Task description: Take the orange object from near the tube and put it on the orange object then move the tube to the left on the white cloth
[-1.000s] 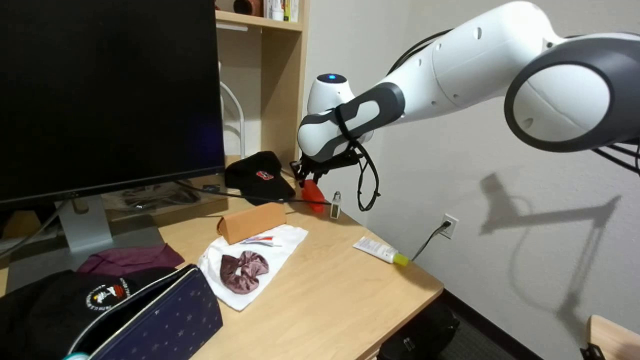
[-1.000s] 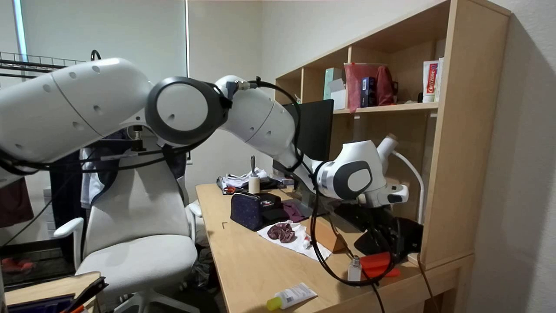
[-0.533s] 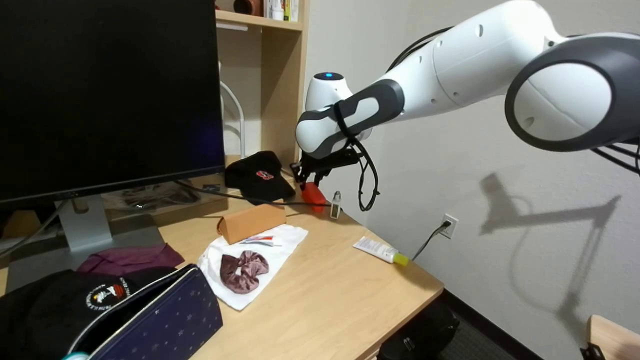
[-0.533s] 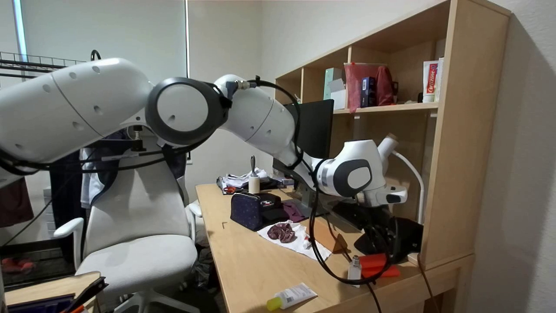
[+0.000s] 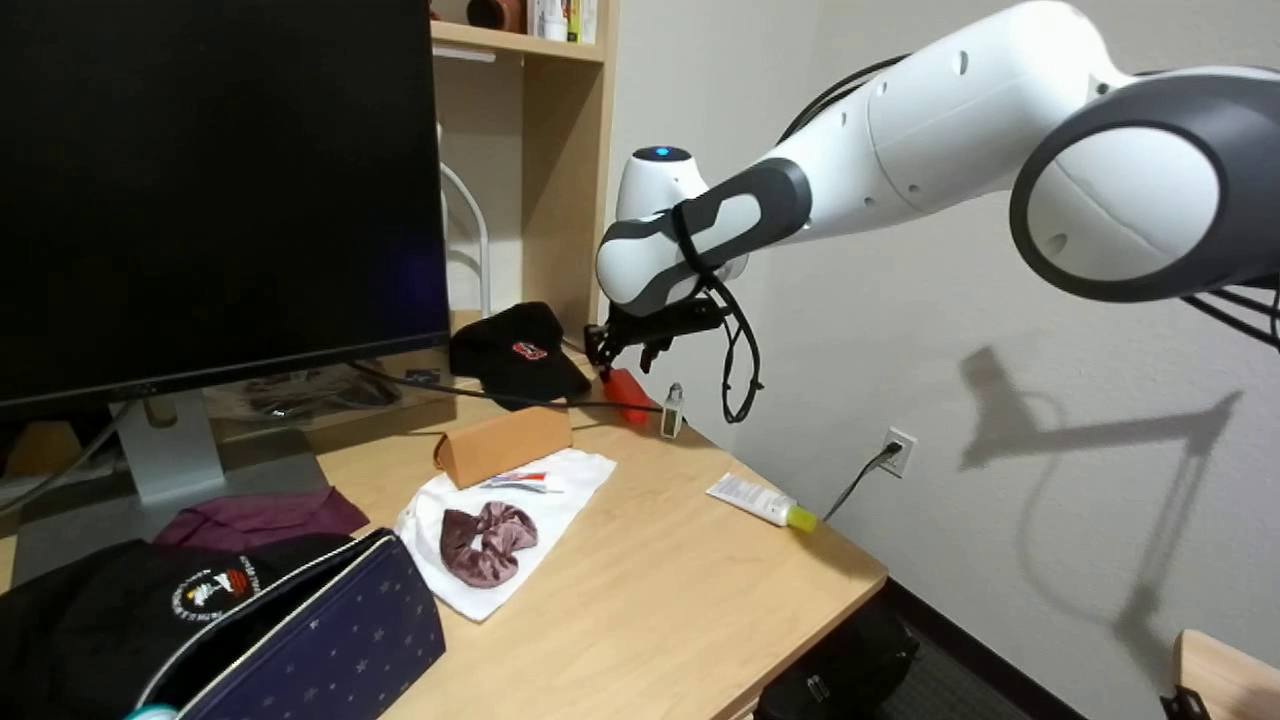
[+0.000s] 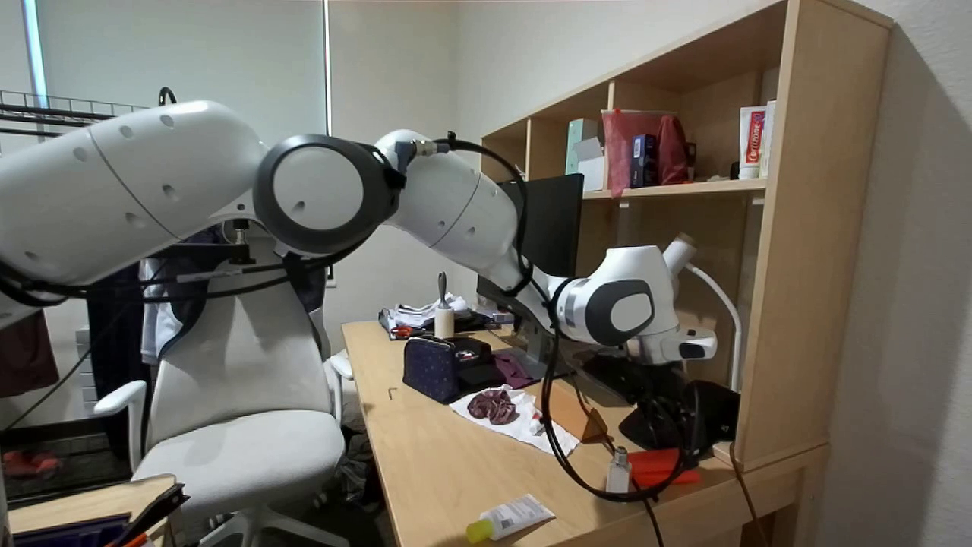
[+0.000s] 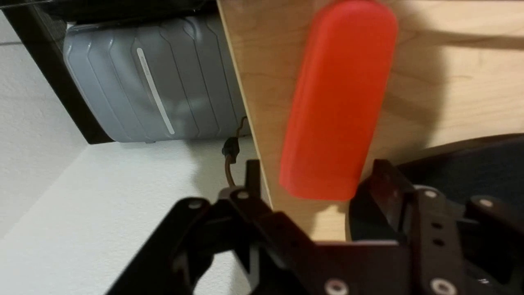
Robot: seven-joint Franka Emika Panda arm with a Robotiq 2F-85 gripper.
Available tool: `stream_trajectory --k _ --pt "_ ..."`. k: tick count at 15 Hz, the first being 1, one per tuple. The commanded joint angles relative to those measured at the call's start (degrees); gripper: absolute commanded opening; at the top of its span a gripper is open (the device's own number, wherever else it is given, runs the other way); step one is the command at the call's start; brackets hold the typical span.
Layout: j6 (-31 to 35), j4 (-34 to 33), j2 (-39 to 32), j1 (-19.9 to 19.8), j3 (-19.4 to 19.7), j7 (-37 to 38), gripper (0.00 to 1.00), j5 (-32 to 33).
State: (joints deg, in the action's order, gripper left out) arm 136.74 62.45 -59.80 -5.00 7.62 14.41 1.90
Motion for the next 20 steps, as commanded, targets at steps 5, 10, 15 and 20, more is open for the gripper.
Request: stream_trajectory --k 5,10,15,20 --pt "-2.9 -0.8 2.1 0.6 1.8 0.2 1.00 0.6" --pt "-4.3 3.6 11.0 0.7 2.4 -3.8 1.00 2.4" --pt "-5.9 14.1 23.3 1.8 1.7 -8.7 1.00 4.1" --pt "-4.8 26.8 35.2 3.6 2.0 -7.9 1.00 7.9"
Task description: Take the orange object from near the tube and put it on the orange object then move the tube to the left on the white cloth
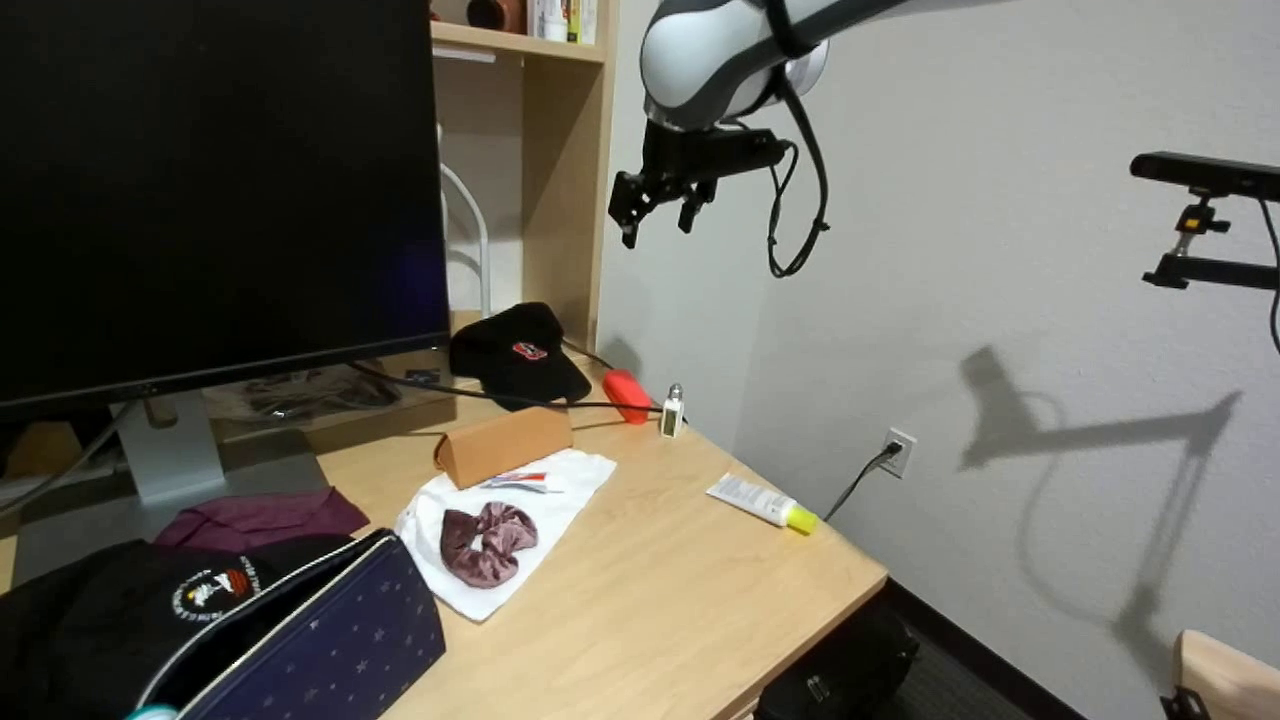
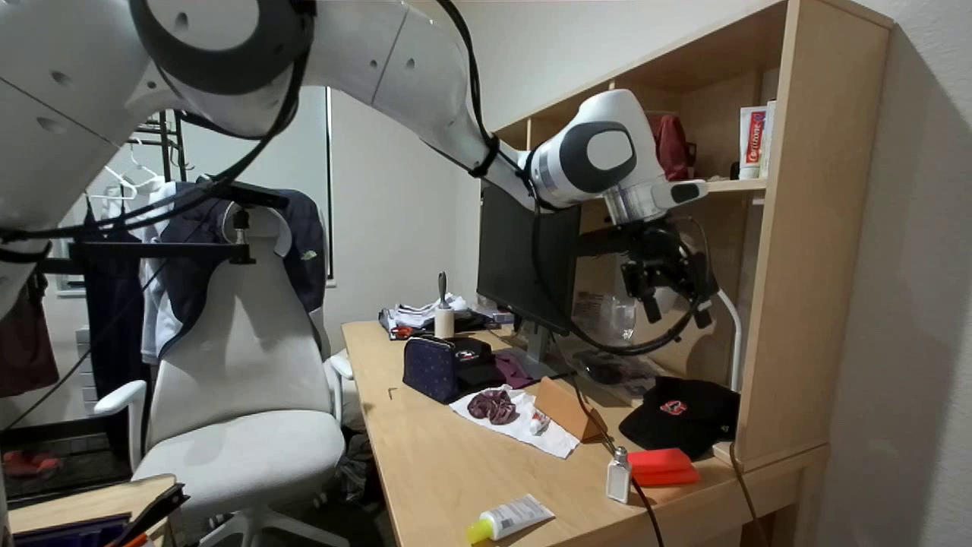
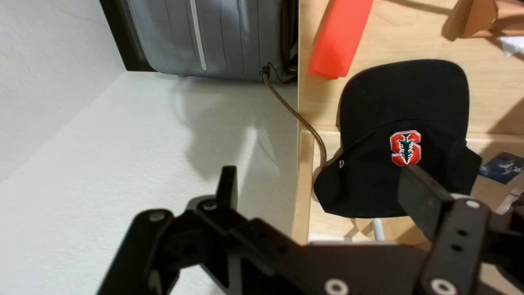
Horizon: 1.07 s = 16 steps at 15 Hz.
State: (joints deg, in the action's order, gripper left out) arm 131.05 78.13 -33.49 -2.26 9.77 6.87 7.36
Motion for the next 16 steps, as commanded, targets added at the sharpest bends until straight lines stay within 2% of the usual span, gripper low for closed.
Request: stream_trajectory --k 1,8,13,15,16 --pt "1.0 13.9 11.3 1.1 -0.3 0.0 1.00 2.9" --pt "4.4 34.7 24.6 0.9 -3.6 -1.3 1.00 1.2" --pt "3.4 50.2 33.8 2.0 -5.7 0.9 1.00 5.1" --pt "5.2 52.2 34.8 1.9 -6.2 0.7 1.00 8.2" --pt "3.3 48.4 31.7 1.4 -6.4 0.2 1.00 5.5"
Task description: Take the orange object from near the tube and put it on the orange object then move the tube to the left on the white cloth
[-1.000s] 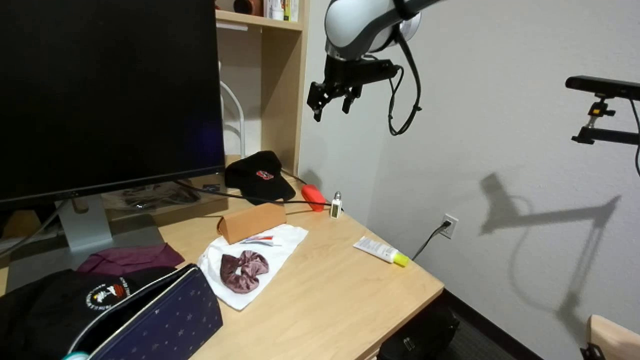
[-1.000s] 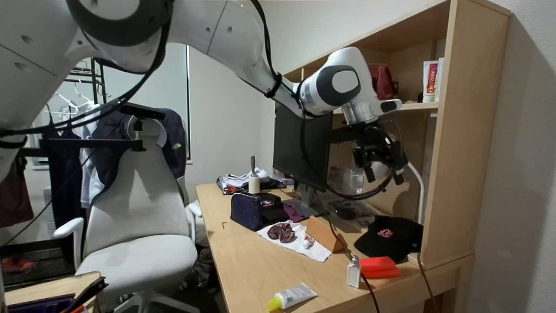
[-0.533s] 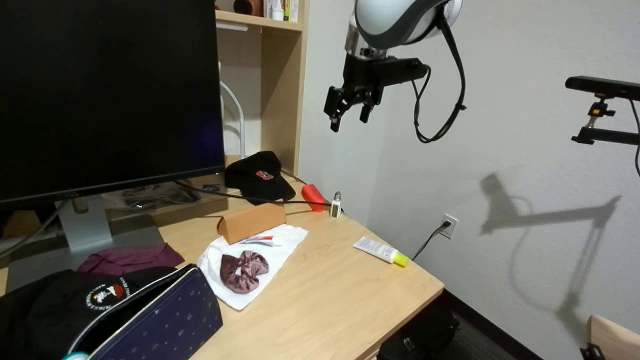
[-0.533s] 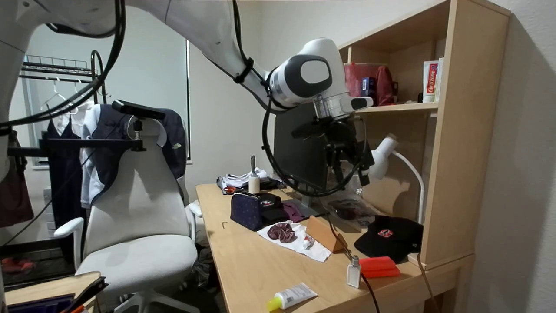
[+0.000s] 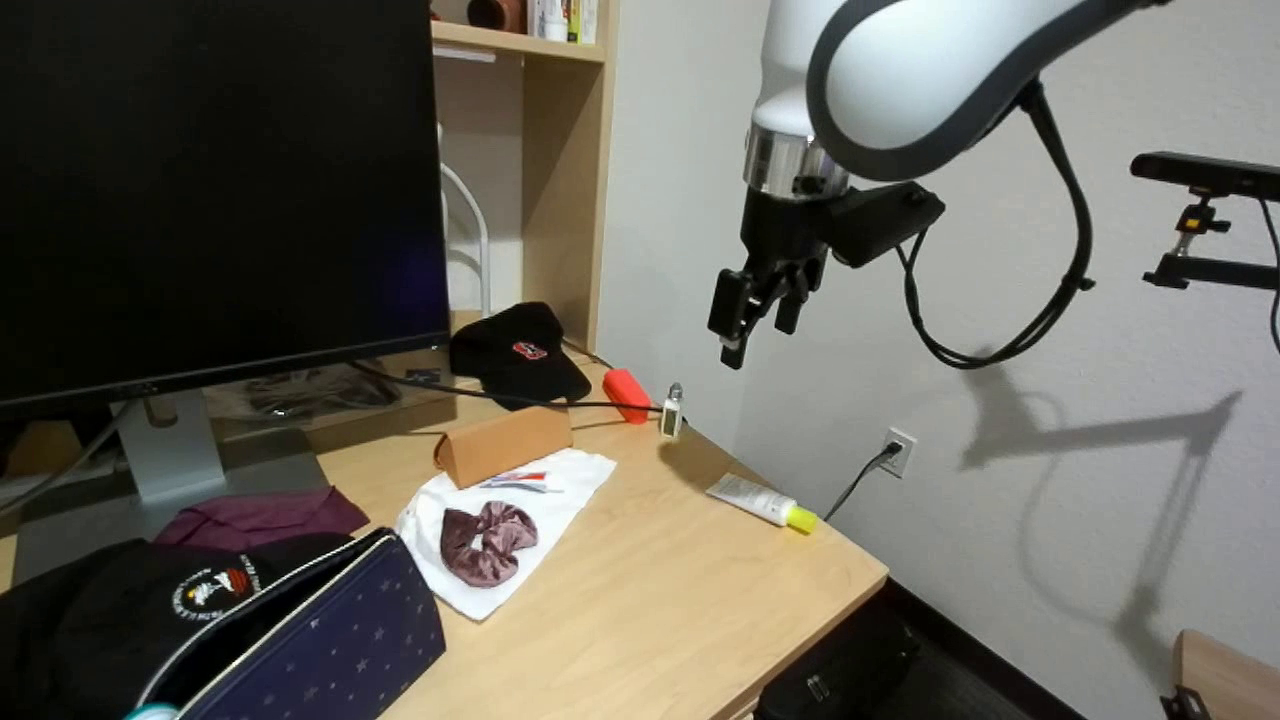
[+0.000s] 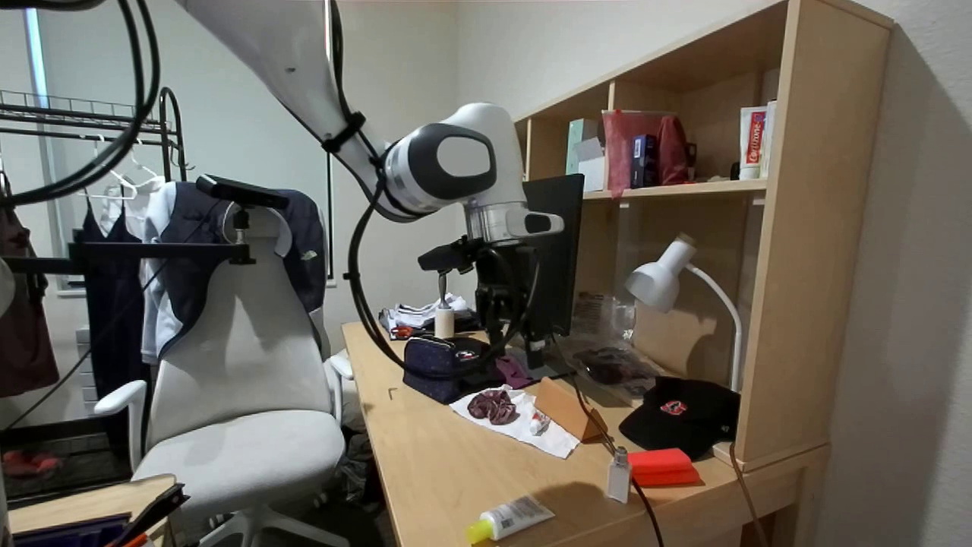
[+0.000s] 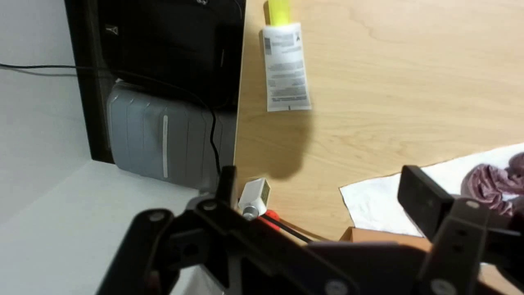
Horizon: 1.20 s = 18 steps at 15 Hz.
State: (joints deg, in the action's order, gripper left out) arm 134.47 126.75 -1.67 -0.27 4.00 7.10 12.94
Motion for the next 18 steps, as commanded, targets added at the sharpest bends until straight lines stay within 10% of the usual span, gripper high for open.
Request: stream_trajectory --k 1,9,18 --pt "0.4 1.3 1.0 -0.6 -0.8 0.0 1.00 0.8" --pt "-2.9 0.9 -0.4 -0.4 -1.2 0.5 1.00 3.3" --pt "8.3 9.8 -2.9 -2.1 0.4 -1.0 1.00 -2.8"
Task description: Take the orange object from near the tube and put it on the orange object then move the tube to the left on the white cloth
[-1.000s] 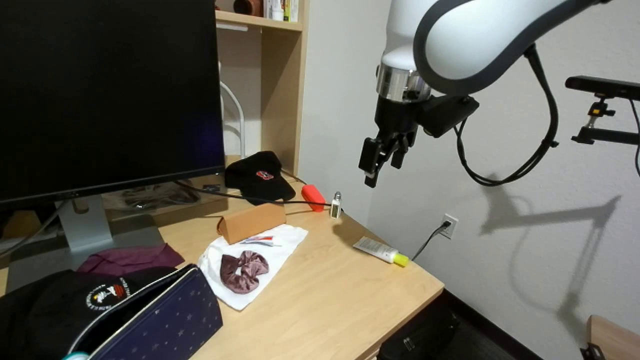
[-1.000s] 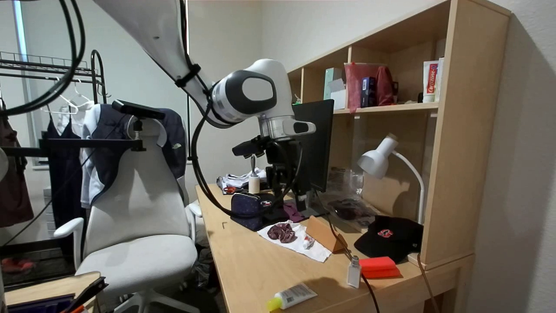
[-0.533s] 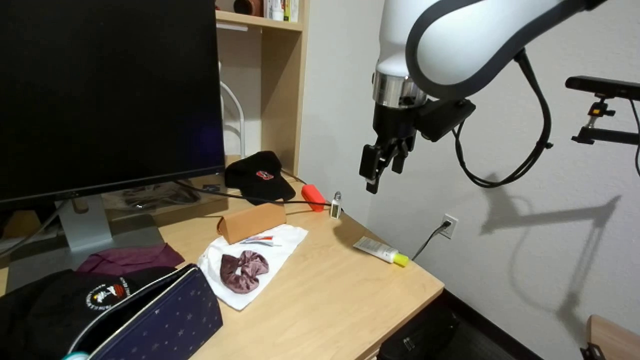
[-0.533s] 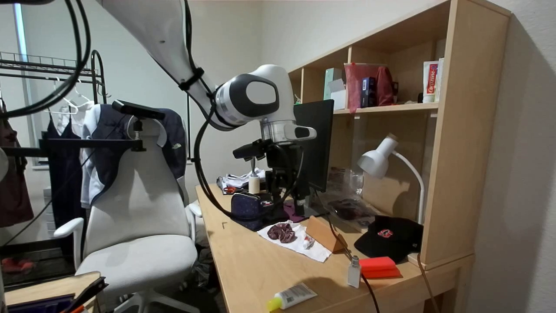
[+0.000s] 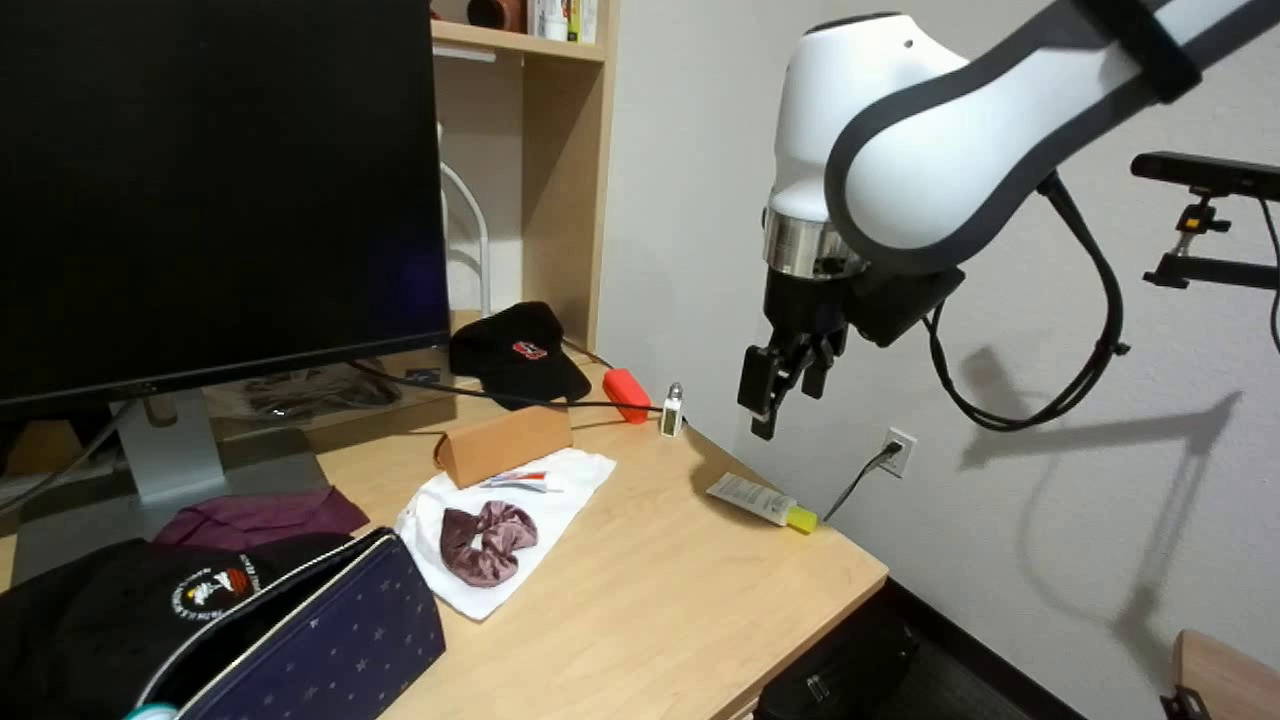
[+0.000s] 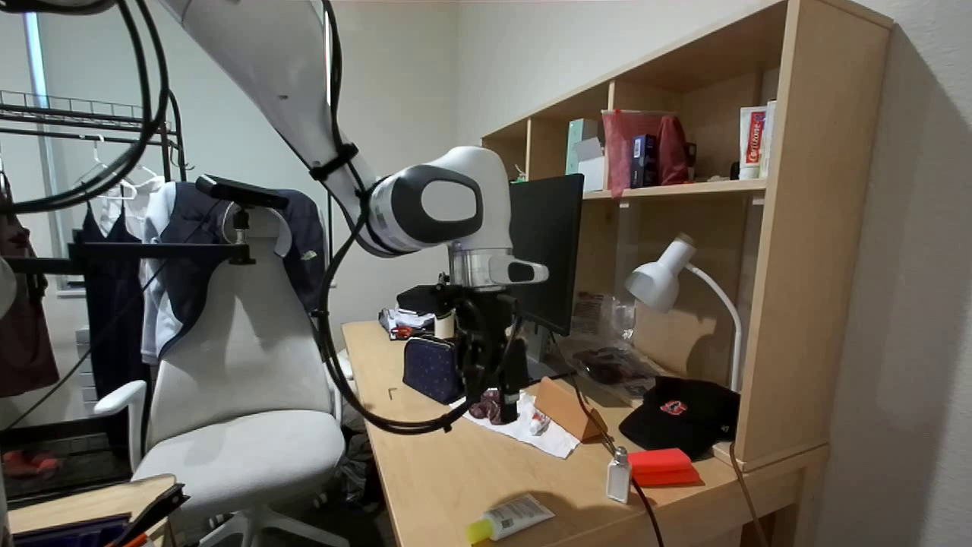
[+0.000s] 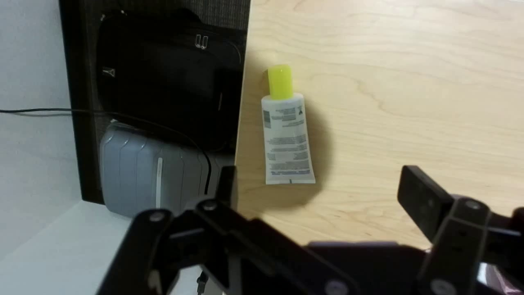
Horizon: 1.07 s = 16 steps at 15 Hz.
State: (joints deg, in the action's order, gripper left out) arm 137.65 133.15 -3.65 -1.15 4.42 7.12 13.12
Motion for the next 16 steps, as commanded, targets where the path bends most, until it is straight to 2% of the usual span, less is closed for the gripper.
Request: stream_trajectory --k 1,8,16 --pt "7.7 4.6 -1.7 -1.4 0.2 -0.7 1.00 -3.3" --pt "20.7 7.2 -10.4 -1.8 0.3 -2.8 1.00 -5.8" --pt "23.7 6.2 -14.2 -2.0 3.6 -2.0 1.00 -4.8"
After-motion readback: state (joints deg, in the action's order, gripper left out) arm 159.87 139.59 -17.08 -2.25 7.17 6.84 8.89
